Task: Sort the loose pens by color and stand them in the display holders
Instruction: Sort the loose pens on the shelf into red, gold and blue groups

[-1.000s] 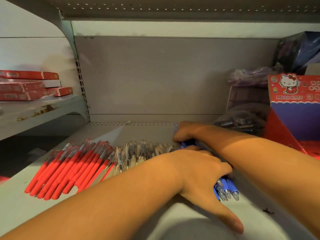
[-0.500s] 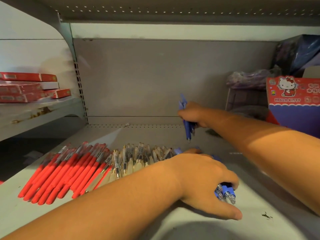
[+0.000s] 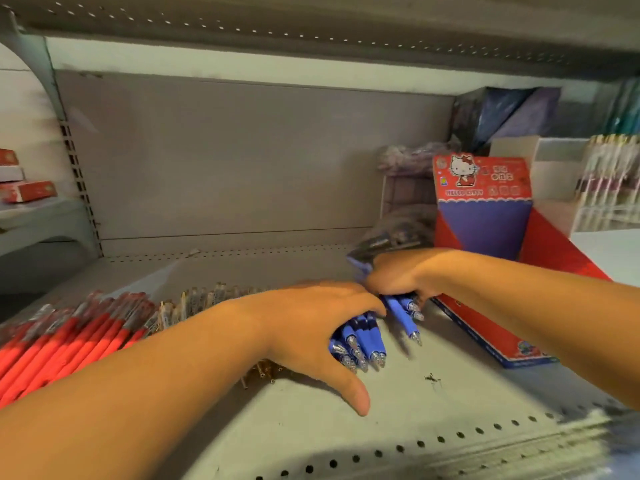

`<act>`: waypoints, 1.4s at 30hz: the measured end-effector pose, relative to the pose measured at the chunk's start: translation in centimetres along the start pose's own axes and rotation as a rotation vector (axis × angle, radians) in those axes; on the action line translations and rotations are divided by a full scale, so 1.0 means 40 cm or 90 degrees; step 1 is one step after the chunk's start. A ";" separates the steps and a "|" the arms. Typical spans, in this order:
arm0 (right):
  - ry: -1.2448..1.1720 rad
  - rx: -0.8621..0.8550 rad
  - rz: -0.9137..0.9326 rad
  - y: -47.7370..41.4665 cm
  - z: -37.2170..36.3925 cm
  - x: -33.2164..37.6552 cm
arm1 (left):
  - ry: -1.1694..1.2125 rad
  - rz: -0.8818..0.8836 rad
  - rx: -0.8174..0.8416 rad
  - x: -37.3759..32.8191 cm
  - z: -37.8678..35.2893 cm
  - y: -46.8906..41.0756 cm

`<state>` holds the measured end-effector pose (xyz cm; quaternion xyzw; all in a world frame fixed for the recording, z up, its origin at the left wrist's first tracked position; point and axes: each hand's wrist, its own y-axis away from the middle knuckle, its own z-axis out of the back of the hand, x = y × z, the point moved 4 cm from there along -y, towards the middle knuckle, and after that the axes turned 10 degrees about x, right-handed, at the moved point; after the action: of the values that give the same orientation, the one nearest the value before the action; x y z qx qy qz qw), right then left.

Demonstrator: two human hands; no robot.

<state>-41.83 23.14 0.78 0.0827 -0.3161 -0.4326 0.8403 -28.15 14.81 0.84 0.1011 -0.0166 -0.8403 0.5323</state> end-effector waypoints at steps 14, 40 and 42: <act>-0.029 -0.063 -0.004 0.104 -0.026 -0.057 | 0.043 0.160 0.044 0.083 0.092 0.093; -0.132 -0.068 0.330 0.143 -0.060 -0.049 | 0.020 0.180 -0.045 0.051 0.047 -0.086; -0.090 -0.068 0.328 0.149 -0.056 -0.053 | 0.050 0.187 0.015 0.054 0.028 -0.100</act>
<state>-37.35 28.17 0.49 -0.0756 -0.3616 -0.2256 0.9015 -32.82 14.51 1.08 0.1368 -0.0201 -0.7484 0.6486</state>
